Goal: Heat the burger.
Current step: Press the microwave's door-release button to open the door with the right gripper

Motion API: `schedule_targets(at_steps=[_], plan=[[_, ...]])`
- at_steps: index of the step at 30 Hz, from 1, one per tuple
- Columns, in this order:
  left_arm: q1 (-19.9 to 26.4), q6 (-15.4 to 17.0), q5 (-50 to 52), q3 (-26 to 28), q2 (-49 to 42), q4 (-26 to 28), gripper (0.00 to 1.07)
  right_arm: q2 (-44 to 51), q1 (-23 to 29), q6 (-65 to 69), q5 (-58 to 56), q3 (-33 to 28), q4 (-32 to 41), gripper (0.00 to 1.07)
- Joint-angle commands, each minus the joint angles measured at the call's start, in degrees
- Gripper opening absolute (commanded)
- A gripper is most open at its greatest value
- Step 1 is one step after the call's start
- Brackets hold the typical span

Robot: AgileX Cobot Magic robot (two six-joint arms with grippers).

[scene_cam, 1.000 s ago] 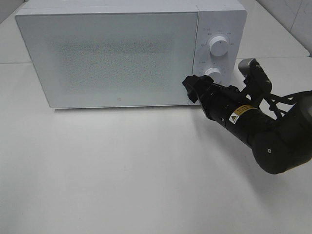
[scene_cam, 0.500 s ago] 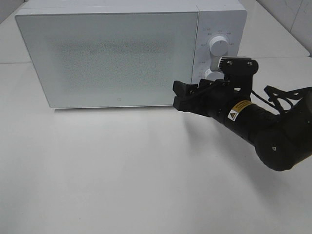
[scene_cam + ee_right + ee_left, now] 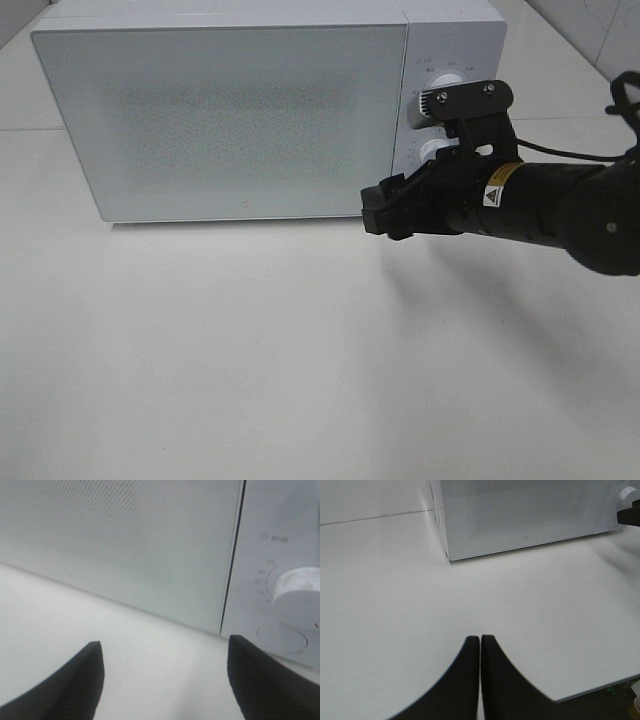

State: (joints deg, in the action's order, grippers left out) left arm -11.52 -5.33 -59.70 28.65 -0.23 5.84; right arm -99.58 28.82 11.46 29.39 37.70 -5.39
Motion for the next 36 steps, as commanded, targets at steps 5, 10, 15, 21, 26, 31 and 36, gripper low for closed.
schedule_targets(at_steps=[5,10,15,21,26,31,36], plan=[[0.0,0.3,0.5,-0.1,-1.0,0.4,0.00,4.3,-0.3,-1.0,-31.4,8.5,-2.5,0.64],[0.0,0.3,0.5,-0.1,-1.0,0.4,0.00,4.4,-0.4,-0.6,-48.4,16.7,-2.5,0.70],[0.0,0.3,0.5,-0.1,-1.0,0.4,0.00,4.4,-4.2,-0.6,-55.7,21.0,-2.2,0.75],[0.0,0.3,0.5,-0.1,-1.0,0.4,0.00,4.4,-12.2,0.1,-64.5,22.3,-2.0,0.75],[0.0,0.3,0.5,-0.1,-1.0,0.4,0.00,4.7,-18.2,2.7,-71.5,22.3,-2.0,0.75],[0.0,0.3,0.5,-0.1,-1.0,0.4,0.00,8.6,-19.7,2.6,-75.2,22.2,-2.0,0.75],[0.0,0.3,0.5,-0.1,-1.0,0.4,0.00,13.9,-19.7,2.5,-77.2,22.2,-0.9,0.75]])
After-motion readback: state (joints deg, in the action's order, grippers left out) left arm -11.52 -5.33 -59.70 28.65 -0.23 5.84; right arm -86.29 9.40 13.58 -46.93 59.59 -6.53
